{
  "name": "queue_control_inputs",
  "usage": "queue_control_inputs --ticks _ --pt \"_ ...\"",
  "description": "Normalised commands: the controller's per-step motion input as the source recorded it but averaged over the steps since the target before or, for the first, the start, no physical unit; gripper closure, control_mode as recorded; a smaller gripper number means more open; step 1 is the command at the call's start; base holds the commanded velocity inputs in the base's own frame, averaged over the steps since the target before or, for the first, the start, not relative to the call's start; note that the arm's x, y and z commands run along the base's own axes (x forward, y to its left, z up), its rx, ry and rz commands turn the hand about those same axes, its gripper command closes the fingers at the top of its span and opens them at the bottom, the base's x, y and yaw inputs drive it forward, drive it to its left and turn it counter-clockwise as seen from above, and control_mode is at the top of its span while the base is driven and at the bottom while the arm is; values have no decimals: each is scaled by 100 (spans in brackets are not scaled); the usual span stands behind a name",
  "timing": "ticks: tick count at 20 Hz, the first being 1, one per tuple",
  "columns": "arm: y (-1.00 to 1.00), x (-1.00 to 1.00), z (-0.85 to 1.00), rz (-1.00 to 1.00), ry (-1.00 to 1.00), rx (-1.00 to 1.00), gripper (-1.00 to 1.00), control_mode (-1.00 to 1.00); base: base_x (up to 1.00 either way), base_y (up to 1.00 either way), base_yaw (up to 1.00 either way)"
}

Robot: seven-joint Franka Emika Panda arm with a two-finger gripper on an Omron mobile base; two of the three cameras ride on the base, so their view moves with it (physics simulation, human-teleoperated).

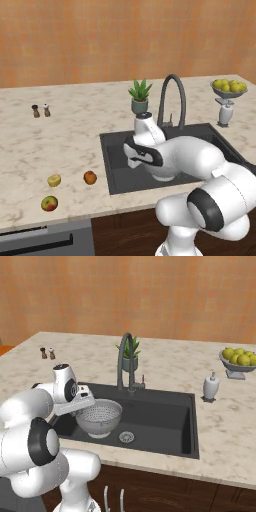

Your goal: Put the colander in the sink, put the kiwi, apple, peach in the colander, and turn on the sink faucet and pour water over the colander.

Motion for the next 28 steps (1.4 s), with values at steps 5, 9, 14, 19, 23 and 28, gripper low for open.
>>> queue_control_inputs --ticks 5,9,14,19,23,28 --pt "-17 19 -17 -12 -1 0 100 -100 0 0 0" --pt "-1 46 -10 -1 -3 0 100 -100 0 0 0" --pt "0 34 -34 0 -1 0 100 -100 0 0 0" --pt "-15 19 -54 -1 0 0 100 -100 0 0 0" --pt "-29 15 -56 -1 -3 0 100 -100 0 0 0" --pt "-26 21 -48 0 -7 0 100 -100 0 0 0"
